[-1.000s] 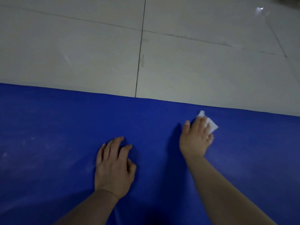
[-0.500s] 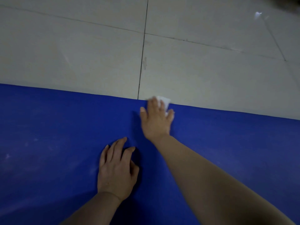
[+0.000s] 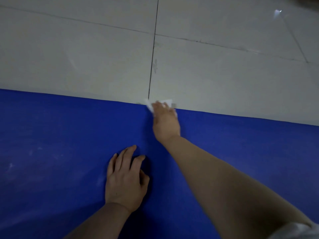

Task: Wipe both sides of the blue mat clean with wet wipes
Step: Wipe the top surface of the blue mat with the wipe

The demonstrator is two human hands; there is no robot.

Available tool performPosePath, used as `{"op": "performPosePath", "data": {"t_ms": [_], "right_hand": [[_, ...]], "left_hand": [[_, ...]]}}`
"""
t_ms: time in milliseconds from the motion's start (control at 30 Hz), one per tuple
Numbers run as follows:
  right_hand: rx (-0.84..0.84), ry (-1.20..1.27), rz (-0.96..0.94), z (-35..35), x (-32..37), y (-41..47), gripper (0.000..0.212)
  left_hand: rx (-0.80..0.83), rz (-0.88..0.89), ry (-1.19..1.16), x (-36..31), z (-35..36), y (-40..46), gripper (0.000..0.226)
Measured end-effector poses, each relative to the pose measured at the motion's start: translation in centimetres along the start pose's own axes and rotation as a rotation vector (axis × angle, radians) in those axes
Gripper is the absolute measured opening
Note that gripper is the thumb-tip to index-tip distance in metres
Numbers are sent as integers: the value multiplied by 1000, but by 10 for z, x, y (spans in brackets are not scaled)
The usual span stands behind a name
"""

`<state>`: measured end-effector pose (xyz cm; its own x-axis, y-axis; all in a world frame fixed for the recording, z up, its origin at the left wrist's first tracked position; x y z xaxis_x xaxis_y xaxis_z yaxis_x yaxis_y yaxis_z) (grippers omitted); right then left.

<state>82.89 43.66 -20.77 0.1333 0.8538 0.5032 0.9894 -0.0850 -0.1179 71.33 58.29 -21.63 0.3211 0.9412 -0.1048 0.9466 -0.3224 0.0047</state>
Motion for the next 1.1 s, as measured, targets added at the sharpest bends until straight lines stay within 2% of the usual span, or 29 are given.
{"op": "performPosePath", "data": {"t_ms": [67, 133, 333, 400, 500, 567, 667, 733, 800, 900, 933, 1100], "right_hand": [[77, -35, -131, 10, 21, 4, 55], [82, -46, -129, -1, 10, 0, 58], [-198, 15, 227, -65, -112, -33, 42], [-208, -49, 289, -60, -109, -30, 44], [-73, -85, 140, -31, -73, -25, 52], [-58, -53, 114, -33, -82, -30, 52], [-277, 16, 380, -67, -138, -41, 45], [-314, -47, 492, -73, -145, -47, 45], [-289, -51, 415, -57, -111, -44, 49], [-112, -34, 142, -18, -53, -44, 57], [-90, -21, 111, -15, -48, -47, 57], [-329, 44, 373, -65, -126, -61, 45]], "left_hand": [[-5, 5, -4, 1, 1, 0, 41], [-2, -4, -12, 1, 1, 0, 42], [5, -18, -8, -1, 0, 2, 43], [5, -18, 1, 0, 1, 1, 43], [13, -23, -1, 0, 0, 1, 44], [14, -28, -5, 0, 0, 1, 44], [6, -30, 3, 0, 0, 2, 43], [12, -28, 6, 1, 1, 2, 44], [18, -30, 12, 1, 2, 1, 44], [26, -31, 17, 0, 0, 2, 45], [27, -31, 19, 0, 0, 2, 44], [10, -24, 25, 0, -1, 2, 44]]}}
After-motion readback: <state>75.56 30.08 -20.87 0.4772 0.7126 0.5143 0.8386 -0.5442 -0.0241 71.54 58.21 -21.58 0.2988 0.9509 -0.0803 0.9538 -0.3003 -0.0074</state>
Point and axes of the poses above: each hand's wrist, its own y-axis towards the middle knuckle, its own z-axis out of the palm, x = y × z, the point moved 5 cm from there along y, towards the middle knuckle, and after that the axes turned 15 degrees about y, right-handed, at the moved point
